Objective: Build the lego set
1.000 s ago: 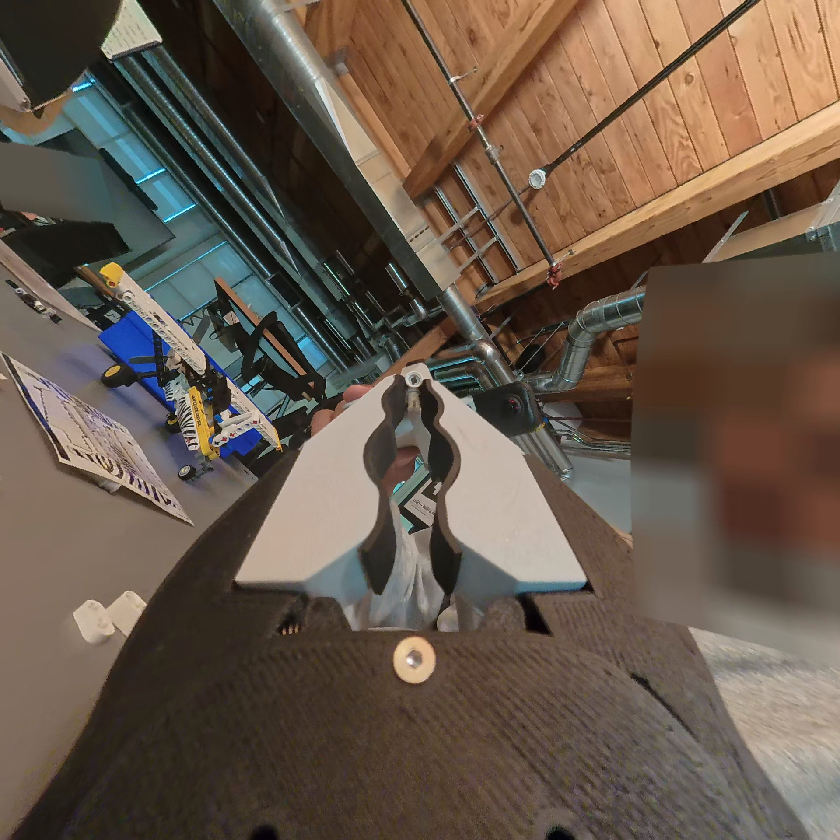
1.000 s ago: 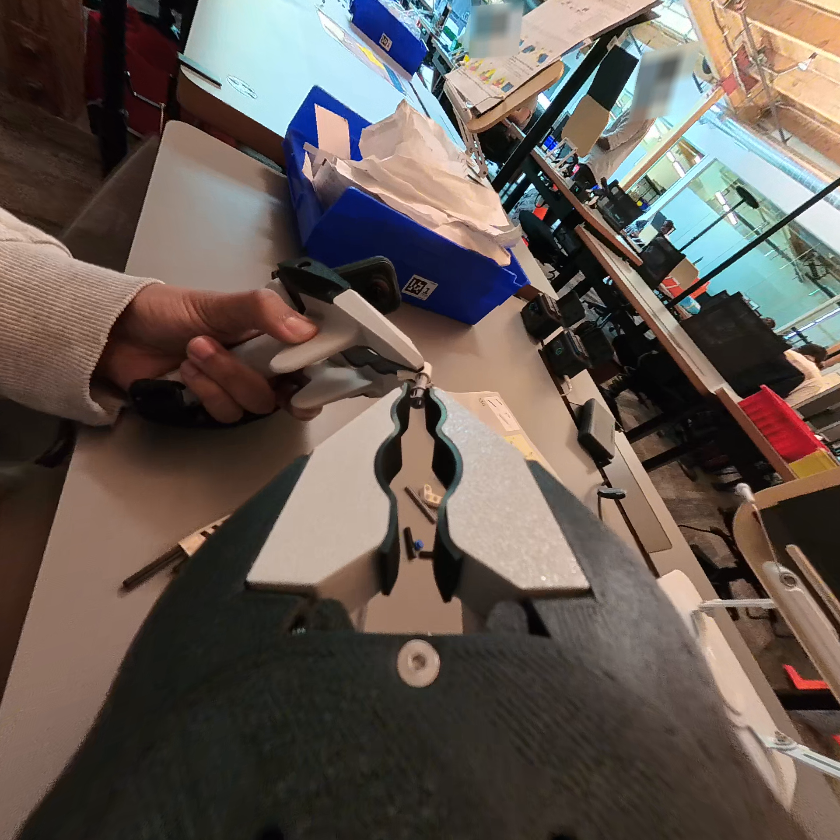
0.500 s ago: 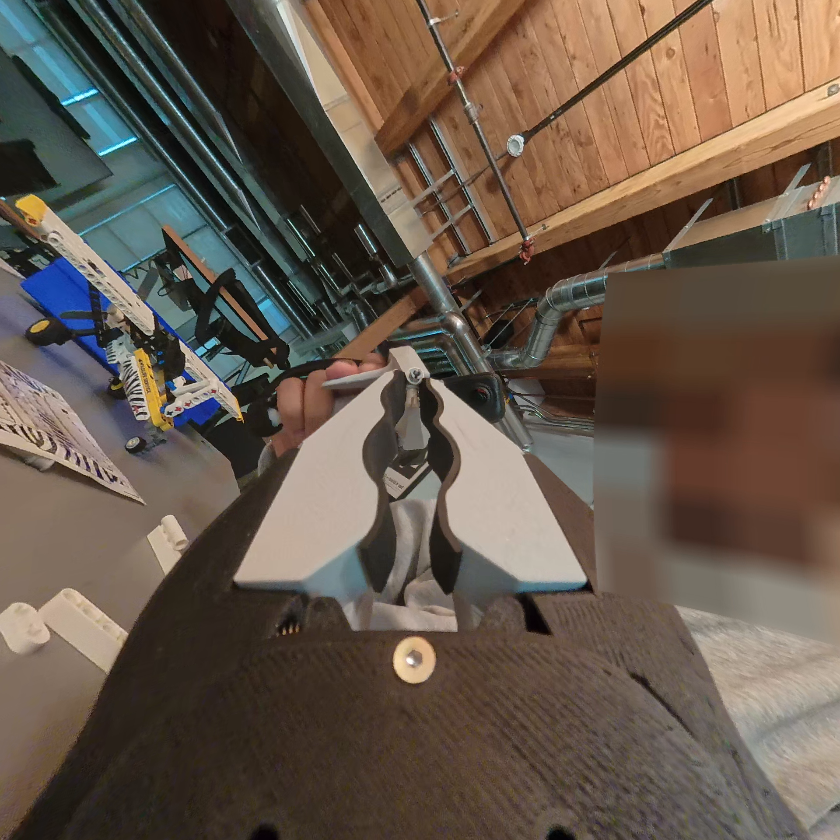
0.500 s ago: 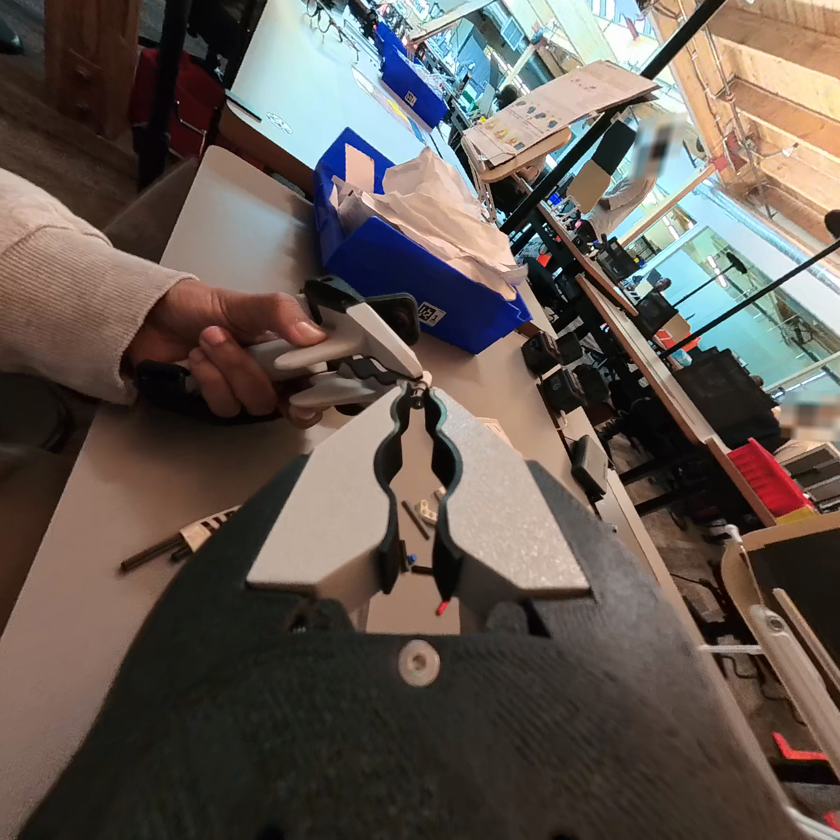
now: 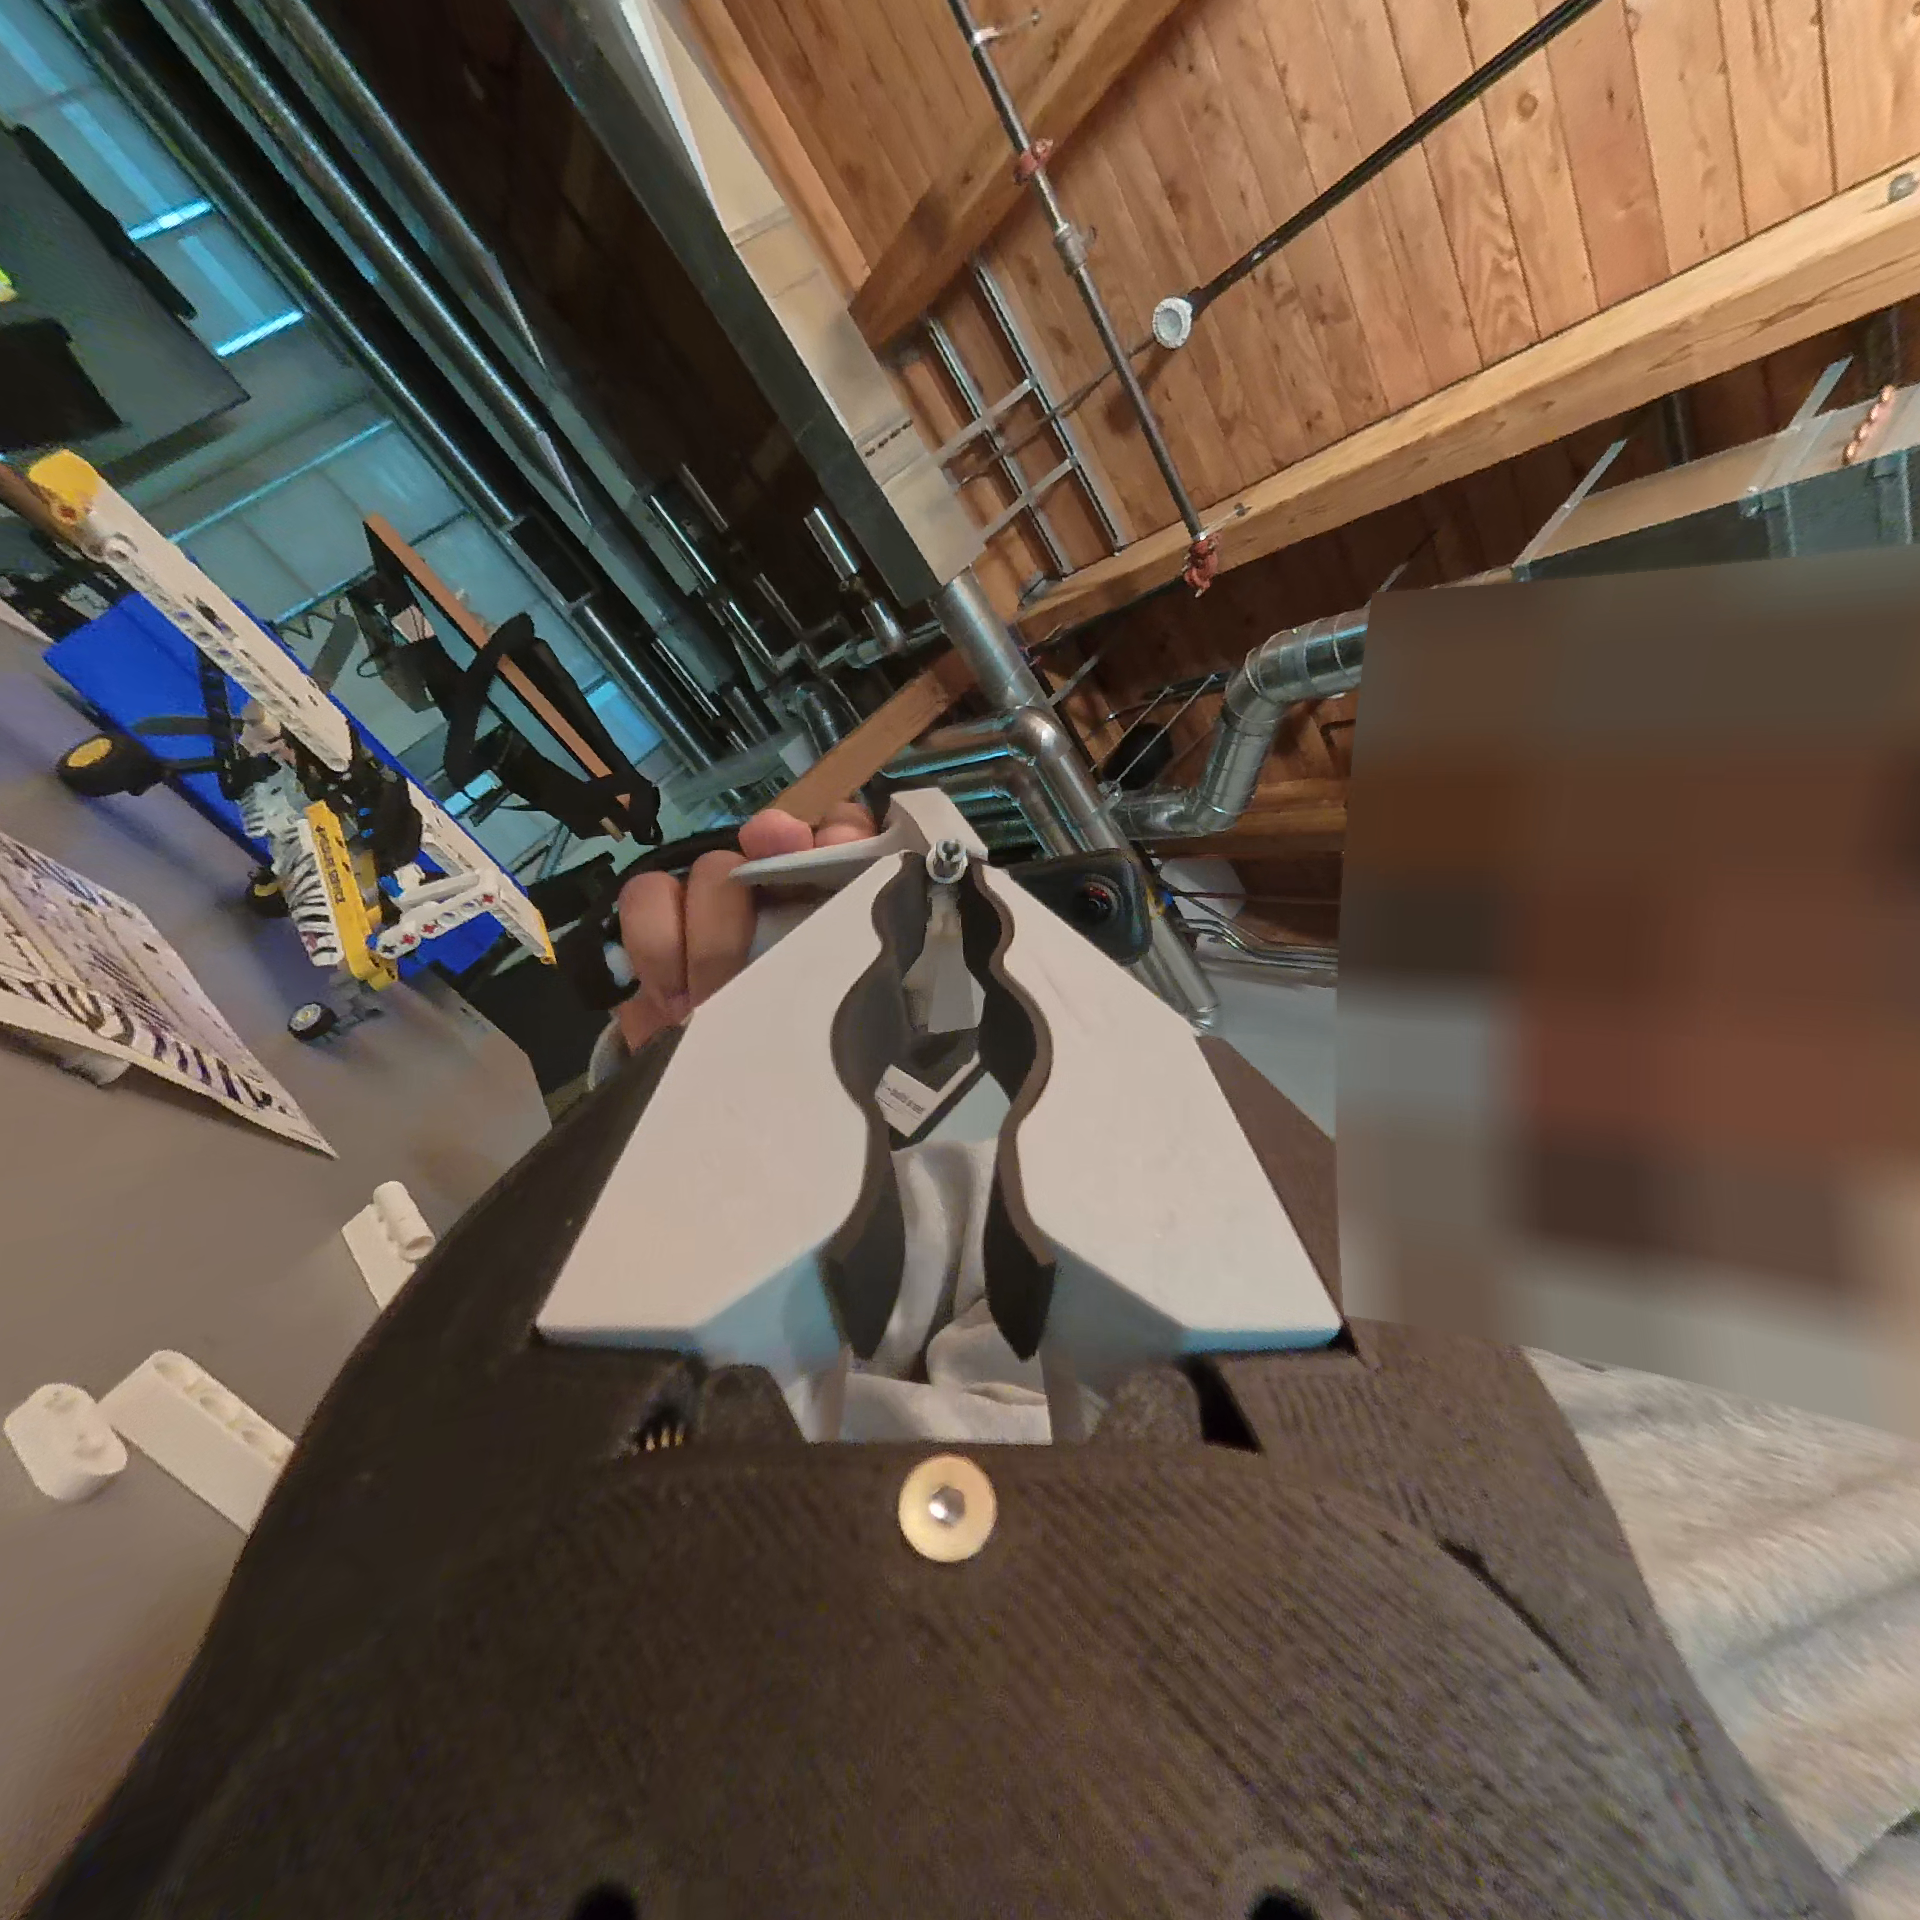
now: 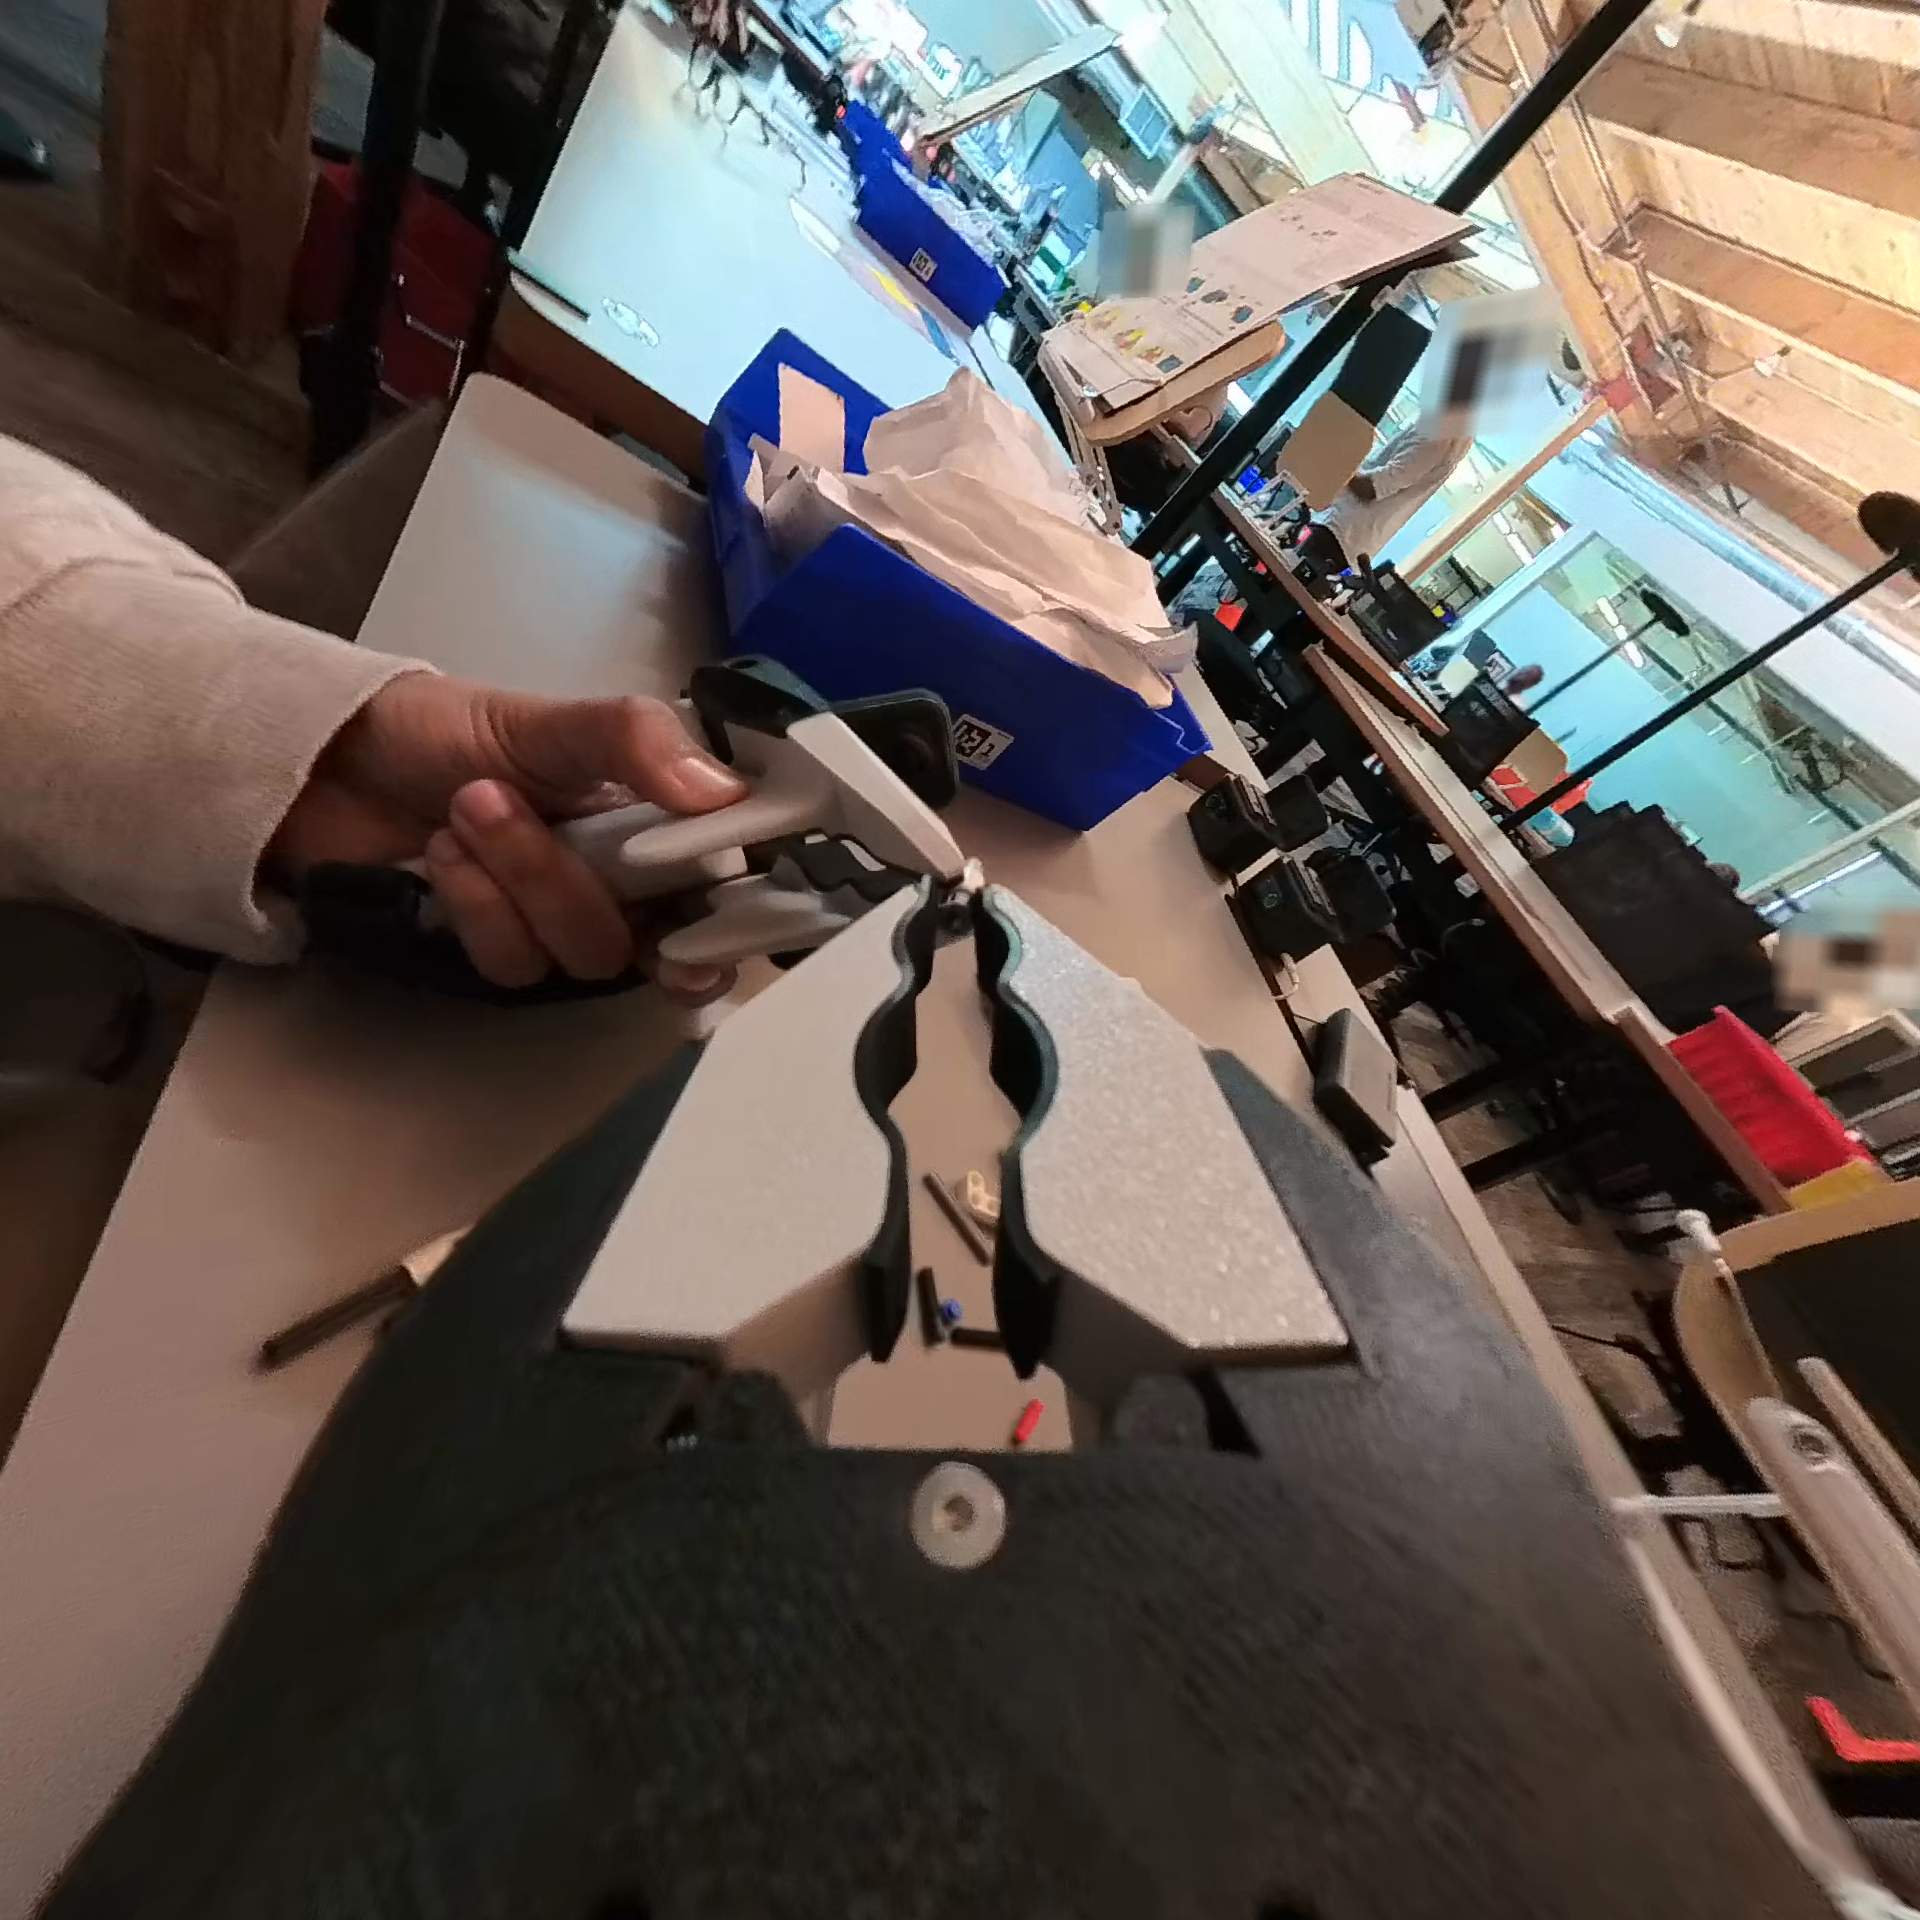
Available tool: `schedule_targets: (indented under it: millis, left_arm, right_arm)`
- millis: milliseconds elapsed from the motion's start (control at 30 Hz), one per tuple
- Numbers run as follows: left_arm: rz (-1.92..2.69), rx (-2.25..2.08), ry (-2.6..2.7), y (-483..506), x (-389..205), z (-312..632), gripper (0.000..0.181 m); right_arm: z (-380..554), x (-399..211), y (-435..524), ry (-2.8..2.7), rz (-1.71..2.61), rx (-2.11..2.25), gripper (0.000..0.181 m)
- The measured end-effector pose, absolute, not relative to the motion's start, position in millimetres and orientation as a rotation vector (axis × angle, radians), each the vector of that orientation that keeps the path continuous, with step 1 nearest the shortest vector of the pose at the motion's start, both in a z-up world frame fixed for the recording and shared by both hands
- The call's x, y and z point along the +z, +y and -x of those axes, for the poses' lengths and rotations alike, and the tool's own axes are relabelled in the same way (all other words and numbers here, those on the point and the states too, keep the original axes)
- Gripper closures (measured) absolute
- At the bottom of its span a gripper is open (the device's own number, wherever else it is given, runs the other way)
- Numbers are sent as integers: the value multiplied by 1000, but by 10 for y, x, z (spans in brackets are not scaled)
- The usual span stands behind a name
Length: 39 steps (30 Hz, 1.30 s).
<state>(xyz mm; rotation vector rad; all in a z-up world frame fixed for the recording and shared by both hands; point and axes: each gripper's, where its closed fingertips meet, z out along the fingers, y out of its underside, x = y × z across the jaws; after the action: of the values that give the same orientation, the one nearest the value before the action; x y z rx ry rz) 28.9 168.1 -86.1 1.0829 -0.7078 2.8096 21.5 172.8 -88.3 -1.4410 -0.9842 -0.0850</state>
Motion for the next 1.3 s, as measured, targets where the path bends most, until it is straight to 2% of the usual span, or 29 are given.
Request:
schedule_targets:
  millis: [33, 133, 267, 367, 467, 800, 933, 1067, 1300]
  left_arm:
    - [-1098, 2822, -710, 1696, -863, -290, 173]
    - [-1209, 2855, -750, 1735, -902, -326, 174]
    - [-1350, 2915, -841, 1775, -922, -344, 174]
    - [-1518, 2916, -1019, 1736, -971, -407, 174]
    - [-1662, 2914, -1157, 1728, -1007, -455, 174]
    - [-1724, 2884, -1252, 1683, -1042, -501, 175]
    - [-1741, 2855, -1262, 1670, -1072, -527, 175]
    - [-1738, 2832, -1280, 1641, -1089, -545, 175]
    - [-1726, 2775, -1382, 1526, -1125, -581, 175]
  right_arm:
    - [-214, -883, 1741, -954, 1449, -57, 175]
    - [-206, -858, 1731, -835, 1483, 104, 151]
    - [-335, -740, 1676, -693, 1497, 257, 146]
    - [-422, -730, 1653, -655, 1576, 340, 147]
    - [-618, -915, 1715, -562, 1831, 342, 165]
    - [-524, -1003, 1781, -634, 1975, 498, 165]
    - [-491, -1062, 1788, -673, 2049, 603, 159]
    - [-485, -1089, 1748, -673, 2108, 758, 165]
    - [-486, -1143, 1615, -589, 2215, 1088, 166]
